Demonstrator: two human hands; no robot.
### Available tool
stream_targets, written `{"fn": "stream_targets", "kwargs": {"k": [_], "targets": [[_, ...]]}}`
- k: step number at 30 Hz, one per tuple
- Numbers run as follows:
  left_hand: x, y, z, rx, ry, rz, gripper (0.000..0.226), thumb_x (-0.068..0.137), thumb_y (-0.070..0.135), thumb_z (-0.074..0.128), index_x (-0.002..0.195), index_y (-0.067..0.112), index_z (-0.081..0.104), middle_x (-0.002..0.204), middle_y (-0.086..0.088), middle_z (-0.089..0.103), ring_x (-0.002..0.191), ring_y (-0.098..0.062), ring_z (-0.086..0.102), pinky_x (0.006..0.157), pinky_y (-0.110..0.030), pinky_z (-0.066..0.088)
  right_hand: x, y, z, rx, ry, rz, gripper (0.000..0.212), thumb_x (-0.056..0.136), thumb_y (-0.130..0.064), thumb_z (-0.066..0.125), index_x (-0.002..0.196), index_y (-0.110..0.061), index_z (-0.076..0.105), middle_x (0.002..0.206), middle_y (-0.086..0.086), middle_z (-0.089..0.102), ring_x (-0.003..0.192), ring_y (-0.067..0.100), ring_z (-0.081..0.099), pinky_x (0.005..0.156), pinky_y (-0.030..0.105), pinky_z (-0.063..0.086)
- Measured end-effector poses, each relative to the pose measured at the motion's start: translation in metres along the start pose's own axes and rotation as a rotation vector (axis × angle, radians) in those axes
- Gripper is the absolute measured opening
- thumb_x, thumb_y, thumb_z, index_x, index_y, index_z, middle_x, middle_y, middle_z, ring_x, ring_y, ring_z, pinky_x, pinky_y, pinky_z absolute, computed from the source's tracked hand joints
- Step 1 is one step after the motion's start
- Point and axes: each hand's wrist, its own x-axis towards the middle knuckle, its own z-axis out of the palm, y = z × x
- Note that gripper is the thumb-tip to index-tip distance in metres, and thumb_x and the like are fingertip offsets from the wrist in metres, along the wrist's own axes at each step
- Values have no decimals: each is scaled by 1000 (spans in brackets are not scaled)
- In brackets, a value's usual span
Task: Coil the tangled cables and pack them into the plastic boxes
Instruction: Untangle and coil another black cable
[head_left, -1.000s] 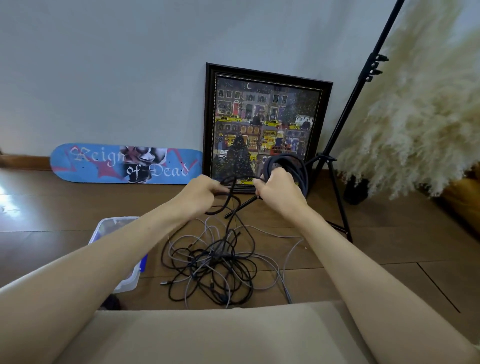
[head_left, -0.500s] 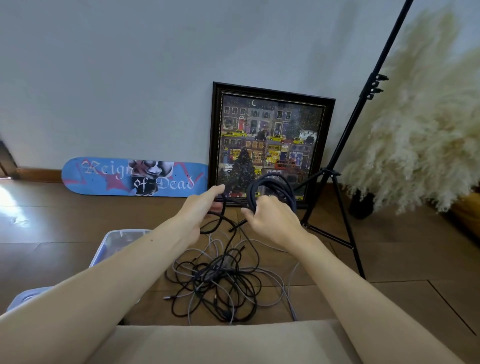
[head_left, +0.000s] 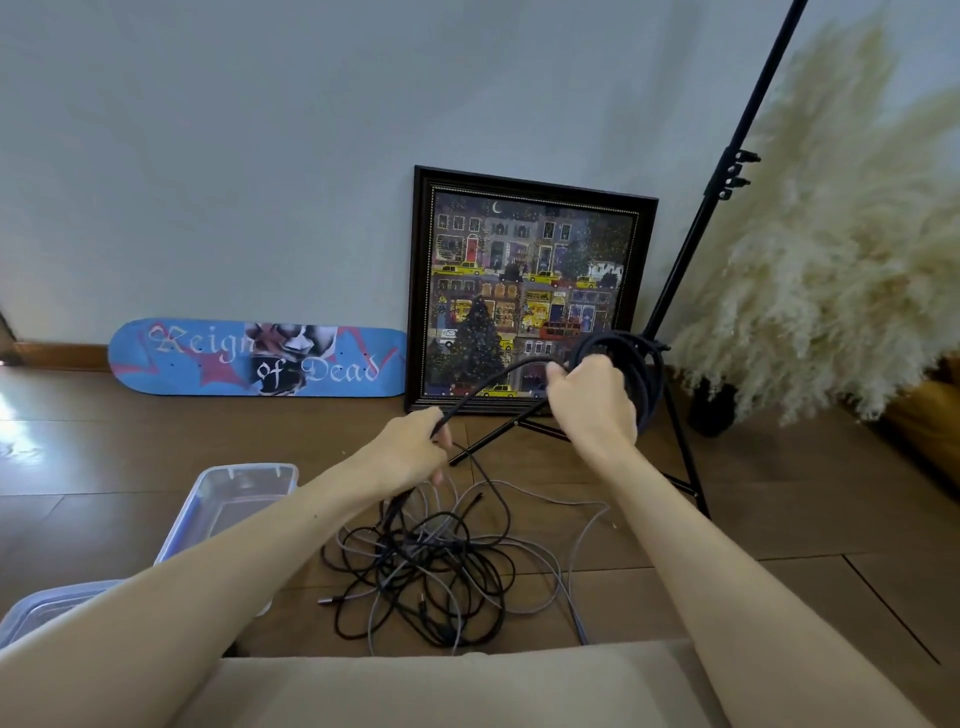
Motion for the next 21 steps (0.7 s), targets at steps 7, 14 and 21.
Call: {"fn": "stream_targets", "kwargs": {"k": [7, 14, 21], "targets": [[9, -25, -4, -83, -228, -50, 22, 85, -10, 53, 85, 11, 59, 84, -8, 66, 74, -16, 60, 69, -23, 49, 24, 19, -16, 255, 262, 229, 36, 98, -34, 51, 82, -6, 68, 64, 3, 61, 56, 20, 55, 65, 31, 41], [12, -32, -8, 163, 207, -193, 43, 83, -2, 59, 124, 12, 55, 126, -14, 54, 110, -27, 53, 87, -30, 42, 29, 25, -21, 315, 167, 175, 36, 98, -30, 52, 78, -5, 68, 52, -2, 50, 45, 16, 45, 56, 29, 39], [6, 17, 1, -72, 273, 217, 72, 83, -1, 56, 144, 25, 28, 138, -4, 34, 128, -20, 37, 106, -35, 31, 5, 5, 0, 282, -332, -58, 43, 97, -22, 53, 57, -9, 61, 40, 1, 39, 33, 16, 31, 43, 26, 30]]}}
